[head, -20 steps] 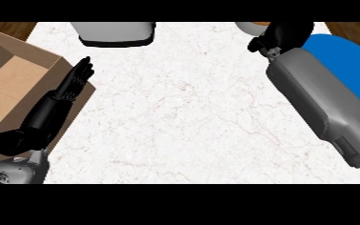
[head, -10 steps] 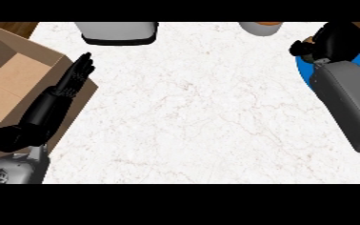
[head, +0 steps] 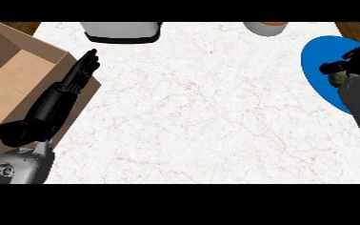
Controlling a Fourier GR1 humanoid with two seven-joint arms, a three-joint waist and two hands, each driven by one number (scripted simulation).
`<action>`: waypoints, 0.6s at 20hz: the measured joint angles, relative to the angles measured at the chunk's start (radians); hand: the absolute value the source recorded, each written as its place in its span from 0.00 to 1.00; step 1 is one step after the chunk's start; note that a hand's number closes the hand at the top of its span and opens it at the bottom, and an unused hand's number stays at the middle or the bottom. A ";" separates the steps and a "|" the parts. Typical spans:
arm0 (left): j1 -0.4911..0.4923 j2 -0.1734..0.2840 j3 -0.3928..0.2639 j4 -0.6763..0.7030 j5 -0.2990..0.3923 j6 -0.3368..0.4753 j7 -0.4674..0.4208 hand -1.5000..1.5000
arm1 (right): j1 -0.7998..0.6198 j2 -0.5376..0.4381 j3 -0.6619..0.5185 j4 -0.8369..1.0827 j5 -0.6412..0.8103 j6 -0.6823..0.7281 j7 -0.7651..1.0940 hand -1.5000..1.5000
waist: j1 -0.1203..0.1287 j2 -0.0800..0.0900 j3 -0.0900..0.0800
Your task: Pick the squash from the tray and place it in the plate
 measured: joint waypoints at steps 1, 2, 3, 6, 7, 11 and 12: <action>0.001 0.002 0.005 0.001 0.002 -0.004 0.000 0.50 | 0.007 0.007 -0.020 0.024 -0.016 -0.010 -0.021 0.00 | 0.002 0.000 0.000; -0.001 -0.003 0.003 0.005 -0.003 -0.004 -0.001 0.50 | 0.015 0.011 -0.038 0.050 -0.031 -0.017 -0.049 0.00 | 0.003 0.001 0.000; 0.006 -0.001 0.003 -0.015 -0.001 -0.007 0.005 0.50 | 0.016 0.003 -0.058 0.077 -0.045 -0.025 -0.082 0.00 | 0.007 0.002 0.001; 0.000 -0.020 -0.008 0.002 -0.018 -0.006 -0.006 0.50 | 0.007 0.000 -0.099 0.144 -0.064 -0.061 -0.172 0.00 | 0.012 0.005 0.001; 0.009 -0.021 -0.006 0.007 -0.021 -0.009 -0.022 0.50 | 0.001 -0.007 -0.110 0.158 -0.068 -0.073 -0.198 0.00 | 0.015 0.006 0.001; 0.013 -0.033 -0.003 0.007 -0.027 -0.008 -0.027 0.50 | 0.026 -0.010 -0.163 0.164 -0.109 -0.149 -0.340 0.00 | 0.012 0.005 0.001; 0.023 -0.031 0.001 0.003 -0.025 -0.012 -0.032 0.50 | 0.034 -0.013 -0.179 0.161 -0.123 -0.165 -0.377 0.00 | 0.011 0.004 0.001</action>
